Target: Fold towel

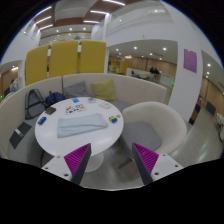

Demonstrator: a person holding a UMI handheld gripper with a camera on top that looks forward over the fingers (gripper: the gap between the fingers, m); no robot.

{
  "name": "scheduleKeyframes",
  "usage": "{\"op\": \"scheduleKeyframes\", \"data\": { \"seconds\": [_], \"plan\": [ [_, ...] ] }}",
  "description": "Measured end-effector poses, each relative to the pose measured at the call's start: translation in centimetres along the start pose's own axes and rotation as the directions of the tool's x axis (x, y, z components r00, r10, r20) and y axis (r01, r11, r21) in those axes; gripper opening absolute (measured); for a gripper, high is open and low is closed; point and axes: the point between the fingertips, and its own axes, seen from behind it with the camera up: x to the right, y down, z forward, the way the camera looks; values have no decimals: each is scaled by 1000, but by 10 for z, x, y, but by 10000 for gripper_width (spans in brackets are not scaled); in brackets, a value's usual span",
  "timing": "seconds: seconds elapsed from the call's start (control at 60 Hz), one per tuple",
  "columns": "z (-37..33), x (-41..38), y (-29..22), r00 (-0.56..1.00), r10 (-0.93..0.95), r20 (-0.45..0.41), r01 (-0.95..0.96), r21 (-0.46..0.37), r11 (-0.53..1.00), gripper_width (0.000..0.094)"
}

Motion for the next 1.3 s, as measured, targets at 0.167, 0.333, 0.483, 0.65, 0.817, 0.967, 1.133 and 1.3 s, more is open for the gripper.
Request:
{"op": "scheduleKeyframes", "data": {
  "seconds": [0.167, 0.333, 0.483, 0.65, 0.817, 0.967, 1.133, 1.3],
  "plan": [
    [23, -68, -12, 993, -57, 103, 57, 7, 998, 871],
    [41, -151, -11, 968, -112, 224, 112, 11, 994, 873],
    [69, -220, -7, 936, -161, 313, 168, 3, 986, 866],
    [119, -283, -2, 913, -188, 361, 207, -14, 978, 865],
    [196, -337, 5, 908, -208, 365, 237, -37, 971, 869],
    [278, -377, 12, 906, -216, 365, 253, -56, 966, 868],
    [356, -400, 27, 912, -215, 348, 265, -101, 959, 851],
    [379, -408, 36, 911, -197, 361, 252, -110, 962, 640]
  ]
}}
